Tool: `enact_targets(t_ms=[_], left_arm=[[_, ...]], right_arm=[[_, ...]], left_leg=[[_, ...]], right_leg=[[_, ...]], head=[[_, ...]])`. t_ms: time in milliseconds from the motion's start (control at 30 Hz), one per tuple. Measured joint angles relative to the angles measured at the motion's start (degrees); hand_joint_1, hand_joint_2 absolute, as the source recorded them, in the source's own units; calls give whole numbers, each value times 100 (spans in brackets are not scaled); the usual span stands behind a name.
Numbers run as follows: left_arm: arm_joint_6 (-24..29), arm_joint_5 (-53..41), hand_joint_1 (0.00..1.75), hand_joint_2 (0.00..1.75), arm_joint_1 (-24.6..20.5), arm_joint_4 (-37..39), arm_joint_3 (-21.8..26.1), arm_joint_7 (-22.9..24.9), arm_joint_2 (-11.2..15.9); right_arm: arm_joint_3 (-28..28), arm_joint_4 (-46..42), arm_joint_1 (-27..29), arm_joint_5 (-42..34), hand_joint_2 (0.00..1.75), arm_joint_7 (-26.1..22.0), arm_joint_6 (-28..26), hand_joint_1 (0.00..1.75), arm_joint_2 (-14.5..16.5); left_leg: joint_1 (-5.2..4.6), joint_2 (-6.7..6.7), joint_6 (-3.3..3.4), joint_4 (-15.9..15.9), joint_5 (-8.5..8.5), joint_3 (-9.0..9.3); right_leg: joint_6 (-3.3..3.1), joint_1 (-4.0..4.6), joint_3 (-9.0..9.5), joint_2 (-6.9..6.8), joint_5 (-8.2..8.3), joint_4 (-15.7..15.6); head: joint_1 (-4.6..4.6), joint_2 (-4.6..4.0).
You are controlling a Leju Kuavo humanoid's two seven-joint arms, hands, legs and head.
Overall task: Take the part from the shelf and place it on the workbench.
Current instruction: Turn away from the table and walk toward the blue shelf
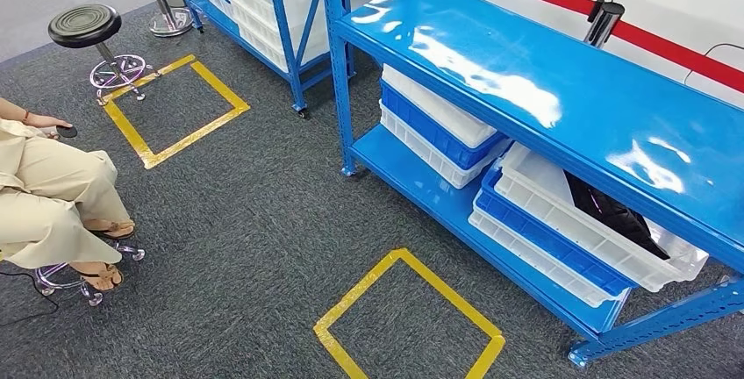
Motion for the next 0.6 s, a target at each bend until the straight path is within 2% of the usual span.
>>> enact_targets(t_ms=[67,133,200,233,300,333,367,400,467,500,533,600], left_arm=[[5,0,0,0,-1,0,0,-11,0],[10,-1,0,0,-3,0,0,-23,-3],[11,-2,0,0,-12,0,0,-35,-19],[9,-2,0,0,-16,0,0,-39,-27],[6,-2,0,0,-20,0,0,-41,-33],[6,-2,0,0,-20,0,0,-41,-34],[6,-2,0,0,-19,0,0,-41,-37],[6,-2,0,0,-18,0,0,-41,-39],[7,-2,0,0,-17,-1,0,-41,-46],[10,-2,0,0,-19,-1,0,-41,-48],[16,-2,0,0,-22,-2,0,-43,-49],[32,-2,0,0,-29,-2,0,-45,-48]], right_arm=[[0,0,-1,2,0,0,-1,0,2],[0,-1,-8,4,0,-1,-2,0,3],[0,-2,-18,4,0,-3,-5,0,-11],[0,-2,-22,4,0,-5,-7,0,-19],[0,-1,-16,4,0,-9,-7,0,-37],[0,0,-6,4,0,-9,-7,0,-44],[0,0,6,5,0,-9,-7,0,-53],[0,0,15,6,0,-9,-7,0,-61],[0,0,18,14,0,-10,-7,0,-79],[0,0,14,19,0,-11,-6,0,-84],[0,0,9,23,0,-11,-6,0,-86],[0,0,5,26,0,-11,-5,0,-87]], left_leg=[[-6,0,26,21,-15,-13],[5,1,81,-30,13,0],[33,12,147,-174,95,62],[53,19,170,-238,134,90],[52,28,187,-258,148,90],[51,28,182,-256,145,88],[52,25,173,-253,139,91],[58,21,156,-249,129,101],[76,15,86,-216,86,129],[71,14,34,-185,50,135],[63,15,-16,-157,18,137],[57,16,-80,-129,-18,140]], right_leg=[[13,-3,2,0,5,-4],[50,18,3,-4,19,-30],[61,44,-83,0,-69,123],[43,53,-210,7,-191,371],[8,29,-588,29,-506,1130],[24,18,-747,33,-603,1440],[63,6,-813,35,-613,1566],[121,-9,-761,34,-528,1454],[245,-58,-378,1,-201,670],[261,-59,-193,-8,-78,307],[234,-57,-67,-12,-11,71],[104,-13,-17,14,-19,6]], head=[[-1,0],[0,0],[10,0],[25,0],[43,0],[49,0],[49,0],[50,0],[58,0],[70,0],[76,0],[88,0]])
